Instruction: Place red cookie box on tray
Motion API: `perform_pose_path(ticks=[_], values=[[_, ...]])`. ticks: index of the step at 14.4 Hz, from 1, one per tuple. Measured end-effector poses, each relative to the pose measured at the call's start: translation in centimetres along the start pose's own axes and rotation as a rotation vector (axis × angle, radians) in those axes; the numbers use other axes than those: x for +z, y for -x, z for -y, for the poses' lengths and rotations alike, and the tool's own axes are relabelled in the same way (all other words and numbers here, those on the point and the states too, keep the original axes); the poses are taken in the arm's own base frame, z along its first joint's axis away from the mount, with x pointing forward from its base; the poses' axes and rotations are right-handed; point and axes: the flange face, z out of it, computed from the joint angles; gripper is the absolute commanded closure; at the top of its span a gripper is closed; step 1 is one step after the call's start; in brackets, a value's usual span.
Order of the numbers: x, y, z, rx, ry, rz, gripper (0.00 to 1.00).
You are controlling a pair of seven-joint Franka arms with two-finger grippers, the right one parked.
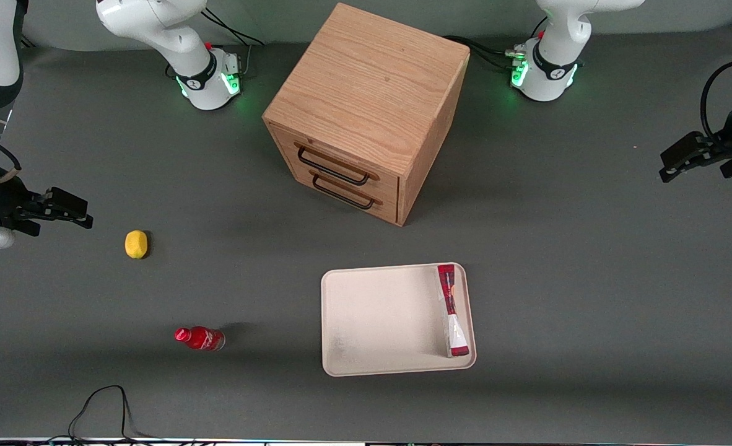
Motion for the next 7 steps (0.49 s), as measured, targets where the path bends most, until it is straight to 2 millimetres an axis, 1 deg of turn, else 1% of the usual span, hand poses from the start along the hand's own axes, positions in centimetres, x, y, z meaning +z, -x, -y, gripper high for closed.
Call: perform_pose_path(ticks=[7], values=[[-0.11, 0.36, -0.44, -0.015, 0.001, 0.018, 0.0]])
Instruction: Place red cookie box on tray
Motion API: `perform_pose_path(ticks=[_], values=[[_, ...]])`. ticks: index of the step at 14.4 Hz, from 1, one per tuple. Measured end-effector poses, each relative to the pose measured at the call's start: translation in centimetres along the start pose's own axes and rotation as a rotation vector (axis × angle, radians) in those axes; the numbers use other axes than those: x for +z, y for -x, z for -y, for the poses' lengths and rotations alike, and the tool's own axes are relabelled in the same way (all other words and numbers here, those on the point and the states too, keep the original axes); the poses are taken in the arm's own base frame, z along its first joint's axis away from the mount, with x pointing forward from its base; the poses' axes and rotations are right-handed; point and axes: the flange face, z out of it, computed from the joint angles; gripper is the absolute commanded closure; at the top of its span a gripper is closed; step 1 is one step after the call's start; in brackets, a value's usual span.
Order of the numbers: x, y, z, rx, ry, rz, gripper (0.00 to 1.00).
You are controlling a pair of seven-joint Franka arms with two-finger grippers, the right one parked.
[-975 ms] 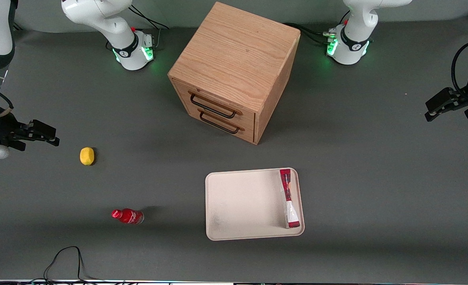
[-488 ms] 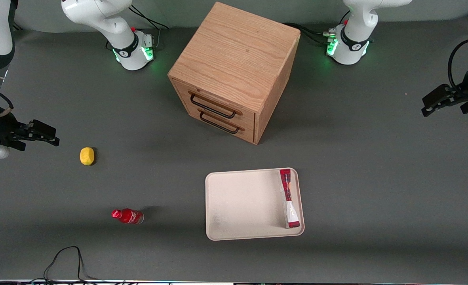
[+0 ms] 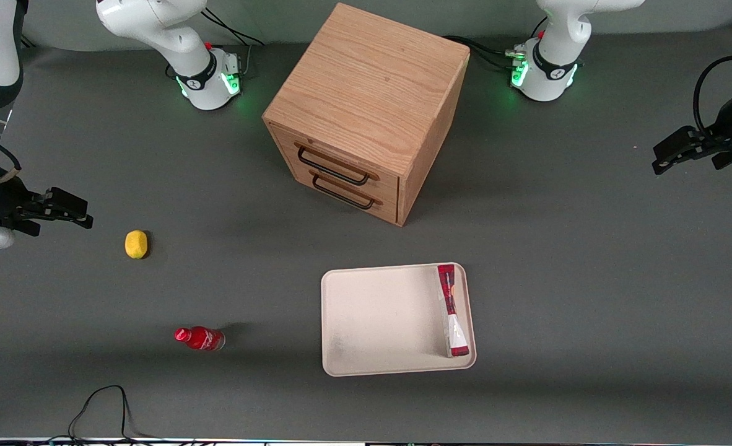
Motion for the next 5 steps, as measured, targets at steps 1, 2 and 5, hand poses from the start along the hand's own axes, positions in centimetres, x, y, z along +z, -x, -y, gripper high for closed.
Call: perform_pose_path(ticks=[1, 2, 5], values=[[0.02, 0.19, 0.01, 0.0, 0.0, 0.013, 0.0], [0.04, 0.41, 0.03, 0.0, -0.002, 0.028, 0.0], [-0.02, 0.59, 0.05, 0.0, -0.003, 0.04, 0.0]])
